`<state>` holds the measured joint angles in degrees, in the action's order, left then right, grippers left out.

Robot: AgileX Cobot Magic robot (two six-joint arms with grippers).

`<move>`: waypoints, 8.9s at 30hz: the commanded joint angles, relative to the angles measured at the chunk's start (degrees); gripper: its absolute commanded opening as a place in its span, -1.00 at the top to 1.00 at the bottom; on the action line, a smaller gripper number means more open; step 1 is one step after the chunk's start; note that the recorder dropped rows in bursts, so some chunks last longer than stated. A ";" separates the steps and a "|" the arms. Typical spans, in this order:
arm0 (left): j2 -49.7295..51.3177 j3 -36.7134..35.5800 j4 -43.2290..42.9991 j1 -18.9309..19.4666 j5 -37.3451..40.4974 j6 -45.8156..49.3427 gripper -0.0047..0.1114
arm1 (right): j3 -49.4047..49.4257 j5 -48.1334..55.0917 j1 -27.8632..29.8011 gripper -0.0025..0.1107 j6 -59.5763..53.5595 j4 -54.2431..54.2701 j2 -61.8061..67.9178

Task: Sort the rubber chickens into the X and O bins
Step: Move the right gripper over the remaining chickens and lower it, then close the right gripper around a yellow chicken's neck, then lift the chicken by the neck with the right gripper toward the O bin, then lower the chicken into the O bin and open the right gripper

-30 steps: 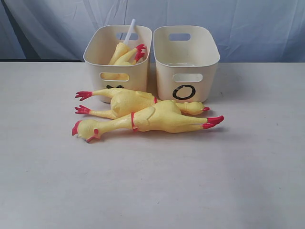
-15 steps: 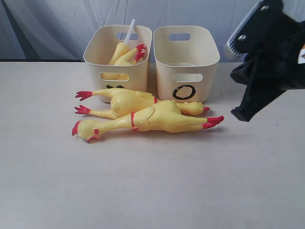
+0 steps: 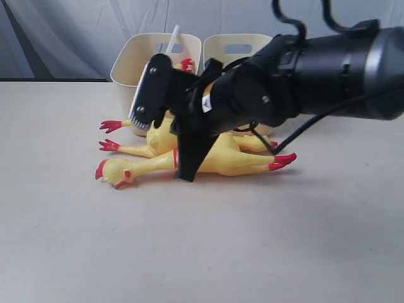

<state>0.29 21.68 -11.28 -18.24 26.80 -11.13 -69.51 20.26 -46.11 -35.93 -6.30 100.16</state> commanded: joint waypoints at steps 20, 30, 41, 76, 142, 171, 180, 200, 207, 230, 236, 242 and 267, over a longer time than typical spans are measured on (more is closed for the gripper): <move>-0.29 -0.11 0.32 -0.24 0.34 -0.32 0.92 | -3.69 -8.82 -6.43 0.09 0.10 -19.18 14.54; -0.29 -0.11 0.32 -0.24 0.34 -0.32 0.92 | -10.24 -4.25 -5.02 0.10 1.06 -19.28 18.06; -0.29 -0.11 0.32 -0.24 0.34 -0.32 0.92 | -12.54 -1.79 -4.70 0.10 1.06 -22.17 21.61; -0.29 -0.11 0.32 -0.24 0.34 -0.32 0.92 | -12.54 0.41 -4.70 0.10 13.95 -32.18 25.34; -0.29 -0.11 0.32 -0.24 0.34 -0.21 0.92 | -12.54 3.94 -5.26 0.10 27.14 -44.86 26.01; -0.29 -0.11 0.20 -0.24 0.34 -0.23 0.92 | -12.54 11.63 -5.37 0.97 27.18 -34.98 22.97; -0.29 -0.11 0.08 -0.24 0.34 -0.23 0.92 | -12.54 12.61 -5.37 0.97 27.18 -26.43 16.90; -0.29 -0.11 0.08 -0.24 0.34 -0.23 0.92 | -12.54 8.74 -4.99 0.97 45.42 -26.33 3.36; -0.29 -0.11 0.08 -0.24 0.46 -0.23 0.92 | -12.54 2.12 0.96 0.97 60.21 -26.76 -0.95; -0.29 -0.11 -2.71 -0.24 0.46 -0.23 0.92 | -12.54 -11.11 20.97 0.97 71.74 -24.48 -4.68; -0.29 -0.11 -2.69 -0.24 0.30 -0.23 0.92 | -12.54 -18.21 25.73 0.97 71.73 -18.71 -4.68; -0.29 -0.11 -2.84 -0.24 0.20 -0.23 0.92 | -12.54 -24.08 29.45 0.97 71.92 -18.69 -4.38; -0.29 -0.11 -2.72 -0.24 0.20 -0.23 0.92 | -15.33 -56.66 35.60 0.97 58.80 9.38 14.08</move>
<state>0.29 21.68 -13.76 -18.24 27.55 -11.24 -83.03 -33.59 -11.23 24.33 1.55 113.25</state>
